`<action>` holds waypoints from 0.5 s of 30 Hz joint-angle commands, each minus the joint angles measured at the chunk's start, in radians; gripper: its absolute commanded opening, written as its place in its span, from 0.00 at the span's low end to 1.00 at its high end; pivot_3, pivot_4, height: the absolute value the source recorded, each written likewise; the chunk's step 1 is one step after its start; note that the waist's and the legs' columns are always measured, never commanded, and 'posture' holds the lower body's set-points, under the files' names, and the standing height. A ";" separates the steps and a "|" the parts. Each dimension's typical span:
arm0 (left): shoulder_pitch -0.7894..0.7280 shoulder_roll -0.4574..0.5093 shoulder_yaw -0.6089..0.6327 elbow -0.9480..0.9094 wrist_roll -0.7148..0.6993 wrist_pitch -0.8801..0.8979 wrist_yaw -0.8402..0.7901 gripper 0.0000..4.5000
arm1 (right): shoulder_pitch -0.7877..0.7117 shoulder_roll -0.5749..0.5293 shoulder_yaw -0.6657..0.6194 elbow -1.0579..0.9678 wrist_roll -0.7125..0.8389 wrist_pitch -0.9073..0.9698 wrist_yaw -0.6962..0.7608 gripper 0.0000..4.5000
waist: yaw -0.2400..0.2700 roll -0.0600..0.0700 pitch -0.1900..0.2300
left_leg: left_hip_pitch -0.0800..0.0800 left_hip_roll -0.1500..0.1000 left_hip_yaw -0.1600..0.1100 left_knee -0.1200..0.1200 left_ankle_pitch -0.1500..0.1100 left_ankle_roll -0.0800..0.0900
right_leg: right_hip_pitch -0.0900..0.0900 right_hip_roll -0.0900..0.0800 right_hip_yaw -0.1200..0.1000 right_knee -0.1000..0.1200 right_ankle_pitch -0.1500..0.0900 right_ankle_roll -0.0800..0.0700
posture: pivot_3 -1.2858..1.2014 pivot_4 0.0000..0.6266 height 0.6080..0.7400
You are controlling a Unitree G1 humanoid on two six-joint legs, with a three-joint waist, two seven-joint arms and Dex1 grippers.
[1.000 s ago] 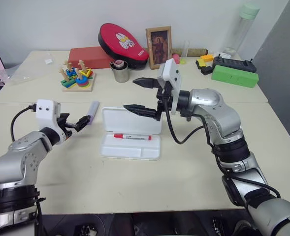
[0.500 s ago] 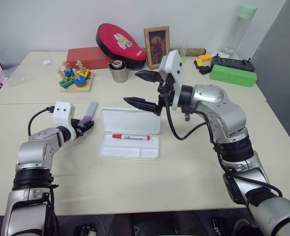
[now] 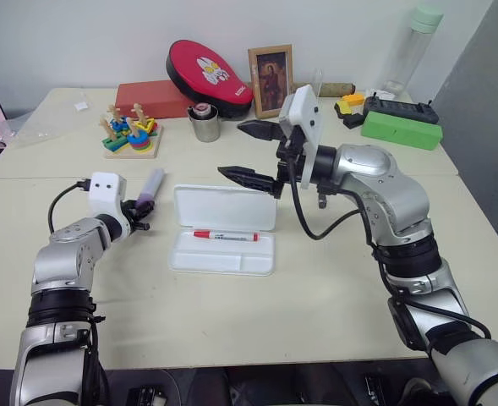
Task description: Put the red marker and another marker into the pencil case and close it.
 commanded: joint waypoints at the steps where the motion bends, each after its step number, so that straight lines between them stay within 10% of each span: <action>1: 0.001 0.013 0.122 -0.239 -0.162 -0.107 -0.152 0.27 | 0.050 -0.066 -0.060 -0.142 0.129 0.063 0.086 1.00 | 0.002 0.000 0.000 | -0.001 0.000 -0.001 0.000 0.000 0.000 | 0.000 0.000 -0.001 -0.001 0.000 0.000 | 0.52 0.24 1.00; 15: 0.321 0.424 -0.008 -0.545 -0.188 -0.187 -0.821 0.27 | 0.192 -0.263 -0.070 -0.272 0.243 0.136 0.170 1.00 | -0.004 0.001 0.002 | 0.000 0.001 0.001 0.000 0.000 0.000 | 0.000 0.000 0.001 -0.003 -0.002 0.000 | 0.52 0.24 1.00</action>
